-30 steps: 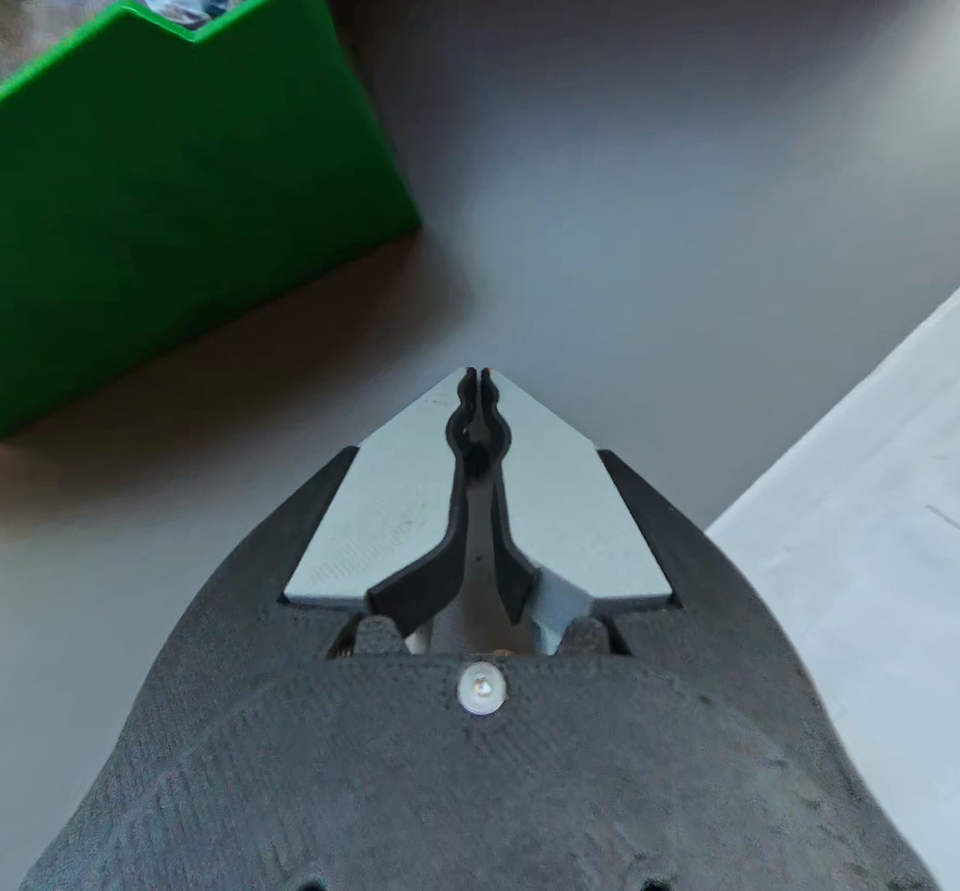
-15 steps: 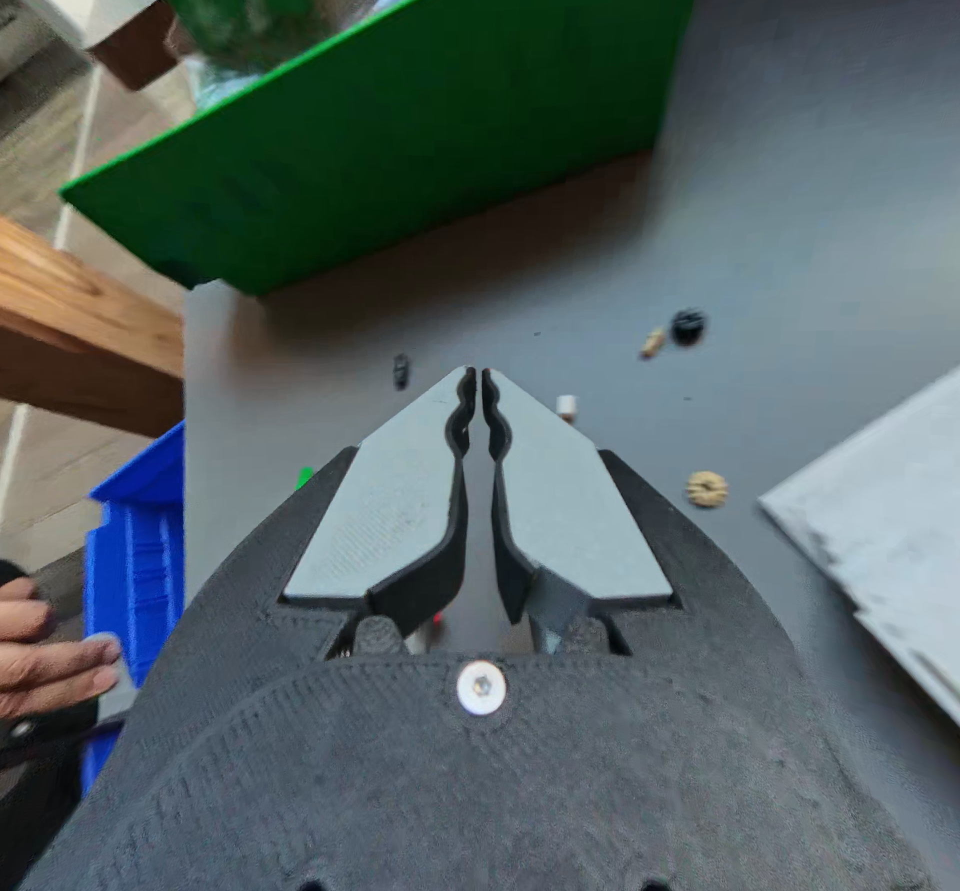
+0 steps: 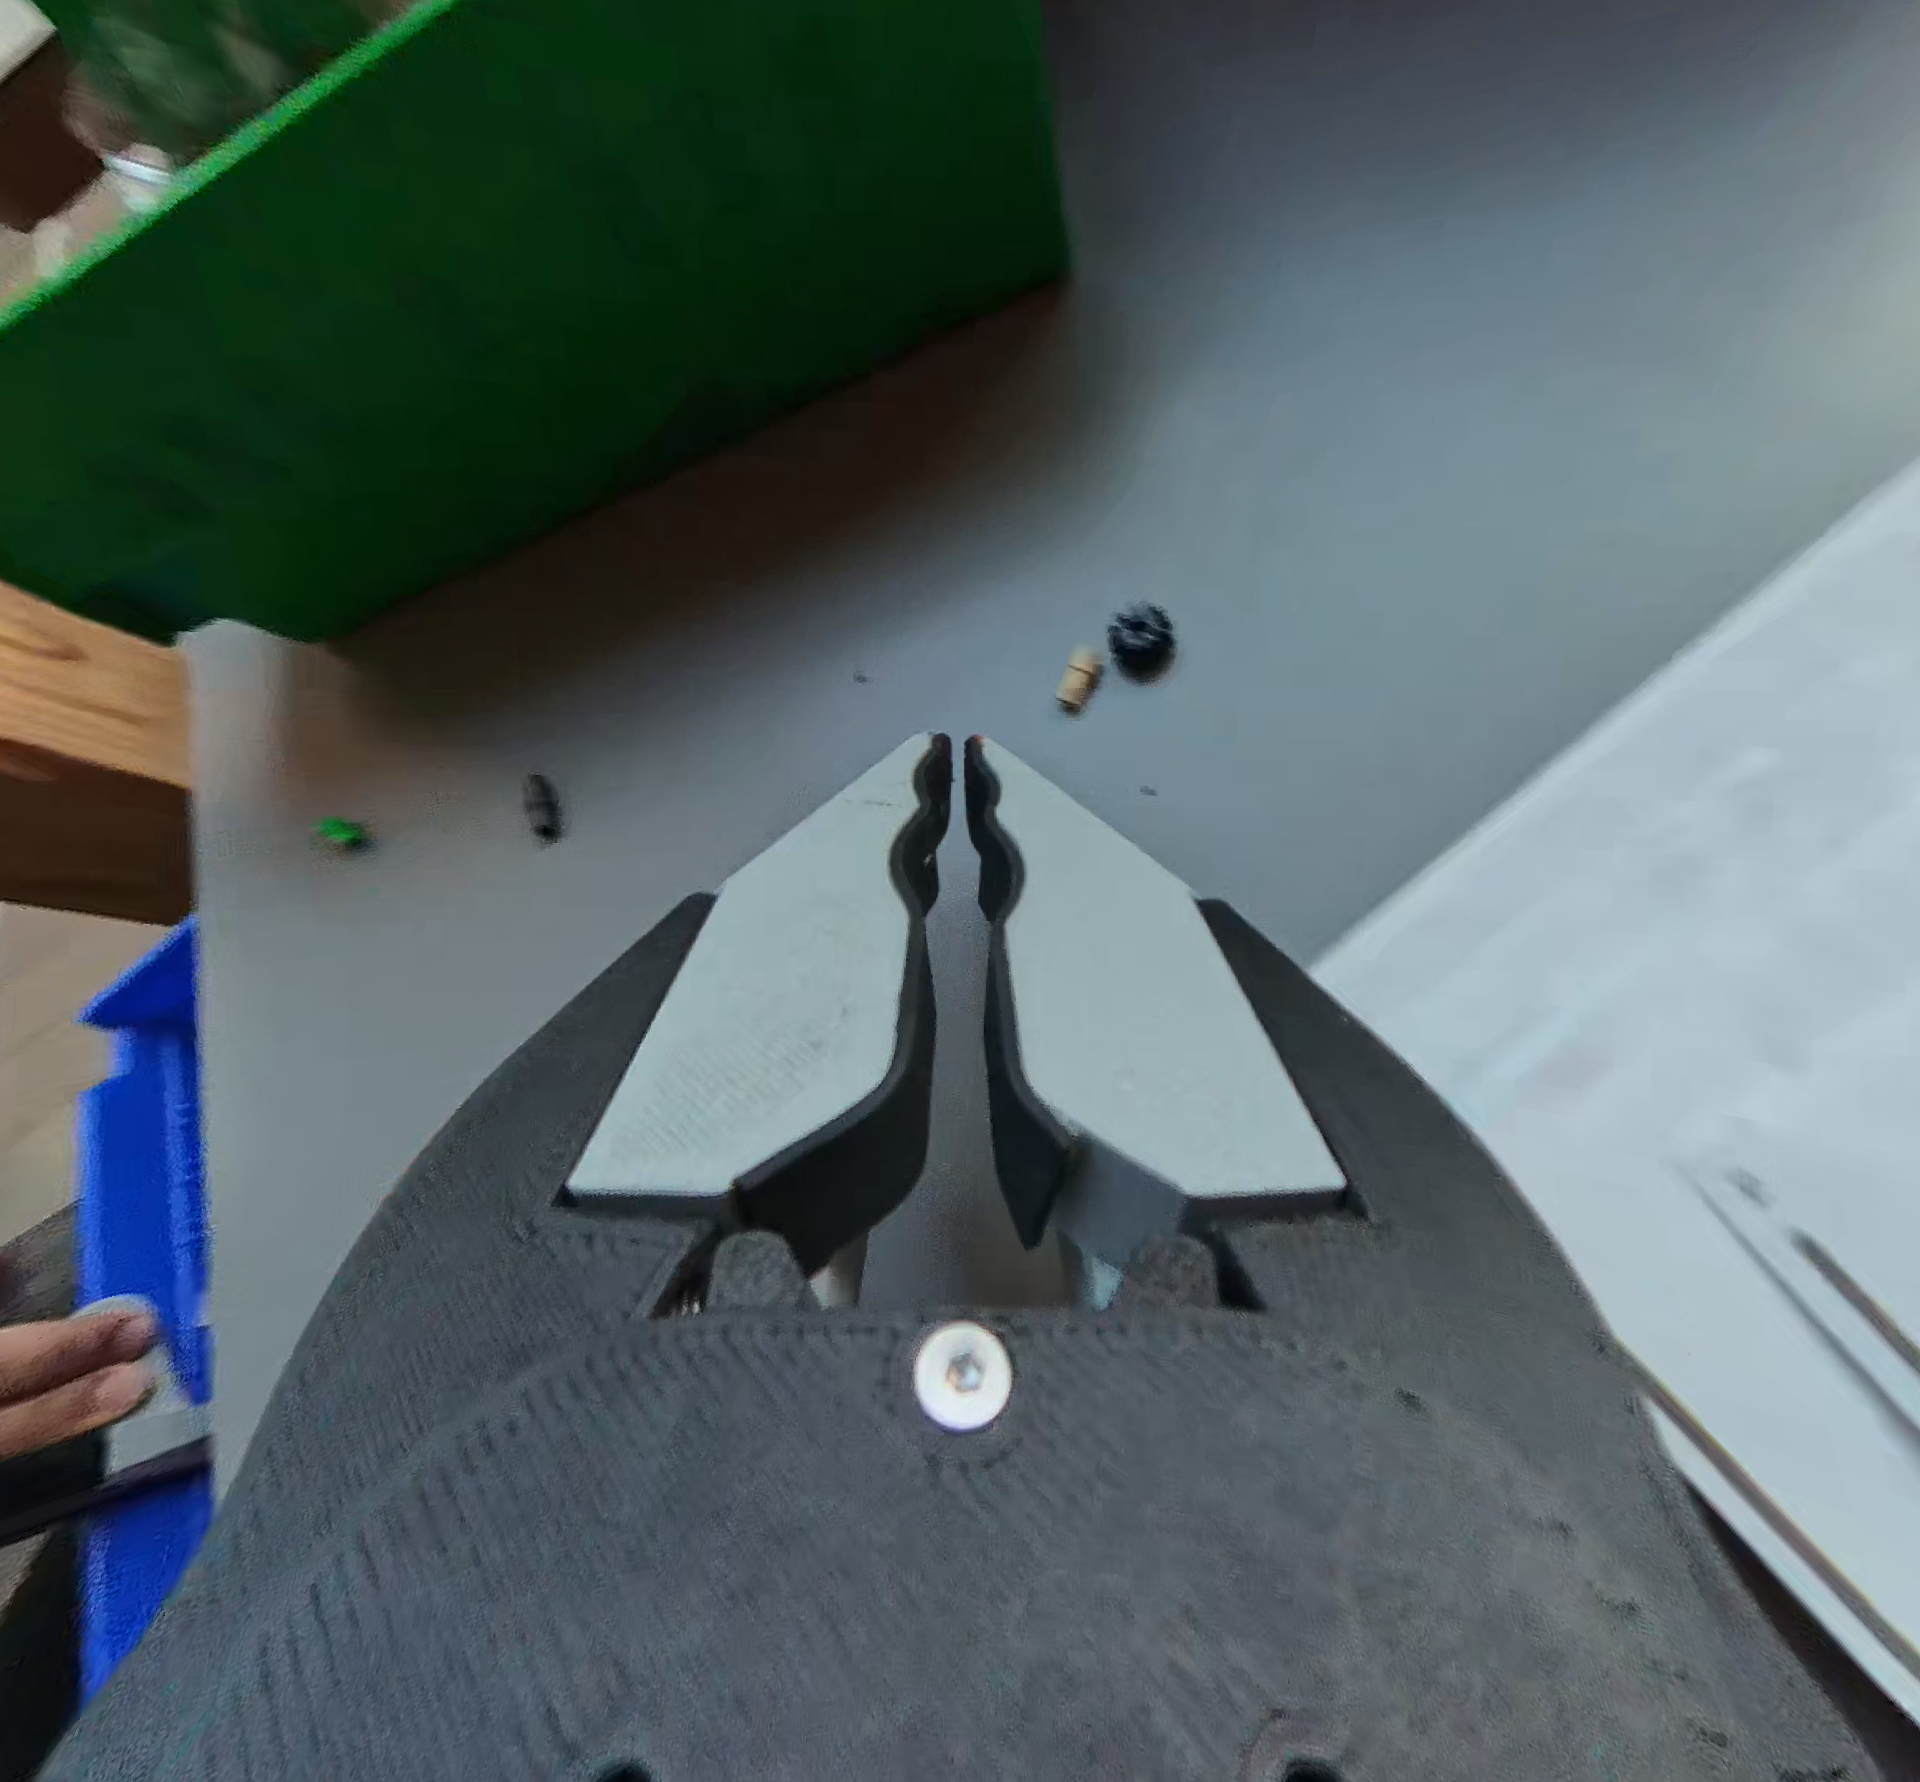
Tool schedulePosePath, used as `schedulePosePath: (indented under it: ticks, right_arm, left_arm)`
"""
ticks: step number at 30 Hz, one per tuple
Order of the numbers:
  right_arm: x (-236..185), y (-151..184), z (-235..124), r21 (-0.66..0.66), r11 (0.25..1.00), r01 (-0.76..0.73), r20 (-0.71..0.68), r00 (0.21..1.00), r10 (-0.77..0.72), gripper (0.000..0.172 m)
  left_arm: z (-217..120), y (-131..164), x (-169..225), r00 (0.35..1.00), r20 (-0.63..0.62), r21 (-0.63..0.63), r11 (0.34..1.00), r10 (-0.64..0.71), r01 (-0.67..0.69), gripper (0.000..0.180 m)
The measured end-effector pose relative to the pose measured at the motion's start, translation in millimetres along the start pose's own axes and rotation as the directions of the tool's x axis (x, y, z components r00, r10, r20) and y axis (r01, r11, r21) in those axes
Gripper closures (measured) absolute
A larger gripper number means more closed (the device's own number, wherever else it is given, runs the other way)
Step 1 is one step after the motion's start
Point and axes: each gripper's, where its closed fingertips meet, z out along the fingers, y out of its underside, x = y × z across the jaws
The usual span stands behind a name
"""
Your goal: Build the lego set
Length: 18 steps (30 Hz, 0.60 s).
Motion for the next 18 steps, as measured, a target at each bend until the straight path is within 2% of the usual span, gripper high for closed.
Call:
schedulePosePath:
  ticks: [2,3,6,11,13,16,18]
  right_arm:
    - [-40,-5,13,0.017,0.999,0.046,0.142,0.989,-0.048,0.172]
    - [-52,-3,22,-0.004,0.995,0.100,0.151,0.984,-0.098,0.172]
    - [-50,1,45,-0.072,0.974,0.216,0.011,0.976,-0.215,0.172]
    - [-75,8,57,-0.106,0.981,0.165,0.137,0.979,-0.150,0.172]
    - [-90,16,58,-0.124,0.973,0.193,0.183,0.968,-0.169,0.172]
    - [-100,21,62,-0.137,0.961,0.239,0.179,0.961,-0.213,0.172]
    - [-109,25,63,-0.156,0.960,0.232,0.219,0.956,-0.195,0.172]
  left_arm:
    - [0,5,-4,1.000,-0.005,0.002,1.000,0.009,-0.009,0.180]
    - [1,8,-8,1.000,-0.008,0.001,1.000,0.007,-0.007,0.180]
    - [2,15,-20,1.000,0.000,-0.011,1.000,-0.015,0.015,0.180]
    - [8,12,-23,1.000,0.016,-0.019,1.000,-0.011,0.012,0.180]
    - [10,12,-24,1.000,0.018,-0.019,1.000,-0.018,0.019,0.180]
    - [11,12,-29,1.000,0.019,-0.017,1.000,-0.025,0.025,0.180]
    - [12,11,-32,1.000,0.020,-0.019,1.000,-0.019,0.019,0.180]
